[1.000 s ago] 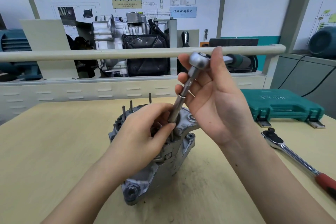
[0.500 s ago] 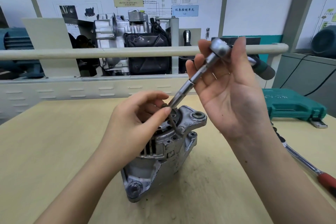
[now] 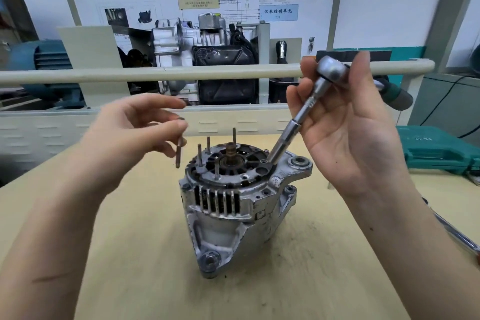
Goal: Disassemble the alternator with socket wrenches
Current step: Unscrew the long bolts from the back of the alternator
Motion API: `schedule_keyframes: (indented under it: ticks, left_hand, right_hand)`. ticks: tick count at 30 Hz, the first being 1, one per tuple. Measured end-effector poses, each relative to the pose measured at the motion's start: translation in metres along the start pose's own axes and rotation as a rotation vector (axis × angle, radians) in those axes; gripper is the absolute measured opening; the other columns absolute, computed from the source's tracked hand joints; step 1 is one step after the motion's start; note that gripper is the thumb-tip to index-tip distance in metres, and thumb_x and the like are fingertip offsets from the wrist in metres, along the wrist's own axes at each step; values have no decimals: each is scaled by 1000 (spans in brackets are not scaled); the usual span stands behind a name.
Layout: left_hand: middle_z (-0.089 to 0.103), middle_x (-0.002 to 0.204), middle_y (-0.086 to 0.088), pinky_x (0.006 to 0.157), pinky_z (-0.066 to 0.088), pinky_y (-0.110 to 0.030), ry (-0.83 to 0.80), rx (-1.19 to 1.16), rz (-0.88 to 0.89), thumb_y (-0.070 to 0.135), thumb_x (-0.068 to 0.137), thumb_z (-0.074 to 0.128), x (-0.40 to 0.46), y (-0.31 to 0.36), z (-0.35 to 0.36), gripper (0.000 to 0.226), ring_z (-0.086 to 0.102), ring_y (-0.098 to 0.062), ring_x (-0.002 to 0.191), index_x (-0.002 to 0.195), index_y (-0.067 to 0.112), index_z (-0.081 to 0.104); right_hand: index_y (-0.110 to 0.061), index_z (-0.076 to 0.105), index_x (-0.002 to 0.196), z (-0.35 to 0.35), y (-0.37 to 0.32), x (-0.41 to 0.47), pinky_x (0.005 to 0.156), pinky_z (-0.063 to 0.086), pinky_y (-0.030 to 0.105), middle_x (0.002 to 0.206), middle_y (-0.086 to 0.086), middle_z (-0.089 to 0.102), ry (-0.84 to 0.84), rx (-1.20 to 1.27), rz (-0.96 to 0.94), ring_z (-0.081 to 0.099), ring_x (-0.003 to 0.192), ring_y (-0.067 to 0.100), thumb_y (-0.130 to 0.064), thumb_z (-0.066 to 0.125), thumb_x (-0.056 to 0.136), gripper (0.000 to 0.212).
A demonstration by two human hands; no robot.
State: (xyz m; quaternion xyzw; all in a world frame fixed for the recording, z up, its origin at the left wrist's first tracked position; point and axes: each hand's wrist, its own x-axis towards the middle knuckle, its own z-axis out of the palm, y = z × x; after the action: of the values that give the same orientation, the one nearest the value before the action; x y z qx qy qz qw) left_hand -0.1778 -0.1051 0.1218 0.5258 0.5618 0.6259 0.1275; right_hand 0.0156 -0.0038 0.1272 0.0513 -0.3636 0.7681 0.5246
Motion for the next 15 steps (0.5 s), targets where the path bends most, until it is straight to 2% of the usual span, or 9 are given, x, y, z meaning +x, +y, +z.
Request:
schedule_keyframes:
  ticks: [3, 5, 9, 15]
  left_hand:
    - [69, 63, 1, 45, 50, -17, -40, 440, -193, 0, 75, 70, 10, -25, -36, 21, 65, -11, 53, 85, 18, 64]
    - [67, 64, -4, 43, 49, -17, -111, 596, -383, 1, 77, 69, 16, -52, -44, 12, 63, -12, 52, 81, 11, 64]
    - [64, 63, -5, 44, 49, -18, -285, 737, -649, 1, 78, 66, 23, -104, -41, 11, 62, -13, 57, 70, 7, 63]
    - [64, 65, -1, 46, 49, -19, -415, 828, -785, 6, 78, 67, 23, -136, -41, 10, 62, -9, 60, 71, 12, 63]
  right_hand:
    - [-13, 69, 56, 1, 2, -1, 67, 55, 24, 73, 2, 70, 7, -18, 5, 64, 59, 8, -37, 52, 68, 31]
    - [-15, 68, 54, 2, 3, -1, 67, 55, 23, 72, 1, 70, 8, -43, 6, 63, 59, 7, -38, 51, 69, 32]
    - [-18, 67, 52, 1, 3, -1, 69, 54, 22, 72, -1, 69, 3, -61, -3, 62, 60, 7, -38, 50, 70, 33]
    - [-18, 66, 50, 2, 3, -2, 71, 54, 23, 71, -3, 69, 28, -84, -10, 62, 60, 5, -40, 50, 69, 33]
